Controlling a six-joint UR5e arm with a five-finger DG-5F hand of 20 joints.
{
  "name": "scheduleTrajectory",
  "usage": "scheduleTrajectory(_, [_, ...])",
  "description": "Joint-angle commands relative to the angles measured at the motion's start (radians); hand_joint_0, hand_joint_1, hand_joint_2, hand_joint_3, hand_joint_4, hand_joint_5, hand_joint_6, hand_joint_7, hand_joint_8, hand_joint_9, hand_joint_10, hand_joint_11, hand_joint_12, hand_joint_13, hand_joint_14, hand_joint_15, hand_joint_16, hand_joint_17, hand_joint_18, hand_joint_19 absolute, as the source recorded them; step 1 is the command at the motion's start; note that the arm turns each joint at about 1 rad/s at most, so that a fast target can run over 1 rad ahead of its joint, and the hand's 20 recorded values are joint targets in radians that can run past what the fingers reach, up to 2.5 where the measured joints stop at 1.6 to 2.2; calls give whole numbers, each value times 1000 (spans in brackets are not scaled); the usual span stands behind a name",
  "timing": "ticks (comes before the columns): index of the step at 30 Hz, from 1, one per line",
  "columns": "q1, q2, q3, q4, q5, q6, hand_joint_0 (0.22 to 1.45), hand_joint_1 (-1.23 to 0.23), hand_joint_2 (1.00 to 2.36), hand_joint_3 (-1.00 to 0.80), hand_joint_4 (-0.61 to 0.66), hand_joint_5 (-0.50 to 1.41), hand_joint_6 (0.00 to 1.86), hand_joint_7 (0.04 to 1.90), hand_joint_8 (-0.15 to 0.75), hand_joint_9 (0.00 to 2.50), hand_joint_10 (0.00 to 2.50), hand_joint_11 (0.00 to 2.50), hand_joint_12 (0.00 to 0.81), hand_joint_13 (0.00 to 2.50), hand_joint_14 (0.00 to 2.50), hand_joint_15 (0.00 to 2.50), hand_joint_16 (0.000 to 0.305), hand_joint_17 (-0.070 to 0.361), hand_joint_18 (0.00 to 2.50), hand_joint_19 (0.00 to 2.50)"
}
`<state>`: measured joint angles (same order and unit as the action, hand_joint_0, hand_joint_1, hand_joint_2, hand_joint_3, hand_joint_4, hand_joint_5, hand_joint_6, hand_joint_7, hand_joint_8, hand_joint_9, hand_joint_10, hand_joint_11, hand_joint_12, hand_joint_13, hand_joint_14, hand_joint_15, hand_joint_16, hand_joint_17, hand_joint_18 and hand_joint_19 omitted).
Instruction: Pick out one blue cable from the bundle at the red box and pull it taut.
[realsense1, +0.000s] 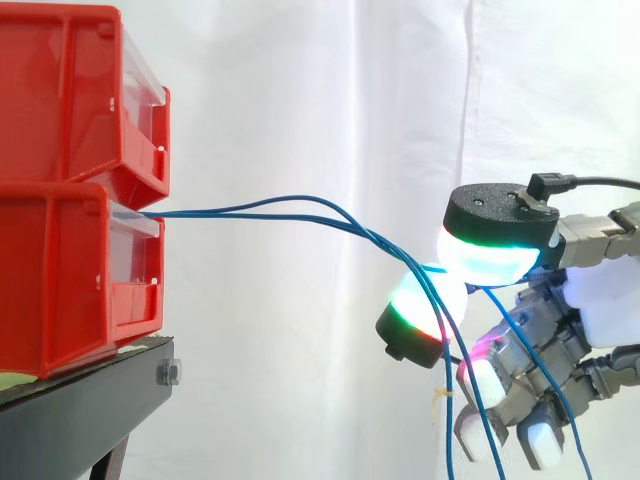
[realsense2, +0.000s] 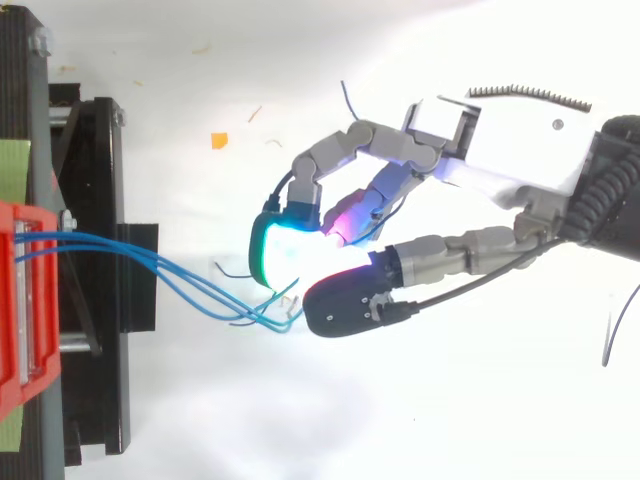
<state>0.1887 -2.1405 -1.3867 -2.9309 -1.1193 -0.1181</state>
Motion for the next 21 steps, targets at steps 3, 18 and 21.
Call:
scheduleTrajectory(3, [0, 1, 0, 12, -2, -44, 549, -800, 1007, -66, -176, -16, 851, 931, 227, 1135, 10, 288, 309, 897, 17, 473, 52, 117, 897, 661])
scheduleTrajectory(18, [0, 1, 0, 12, 1, -49, 549, -801, 1007, -64, -172, -15, 851, 931, 231, 1144, 11, 298, 314, 911, 17, 475, 52, 117, 905, 665])
scheduleTrajectory(21, [0, -1, 0, 12, 1, -49, 549, -801, 1007, -64, -176, -15, 851, 923, 230, 1144, 11, 295, 311, 911, 17, 476, 52, 117, 906, 667])
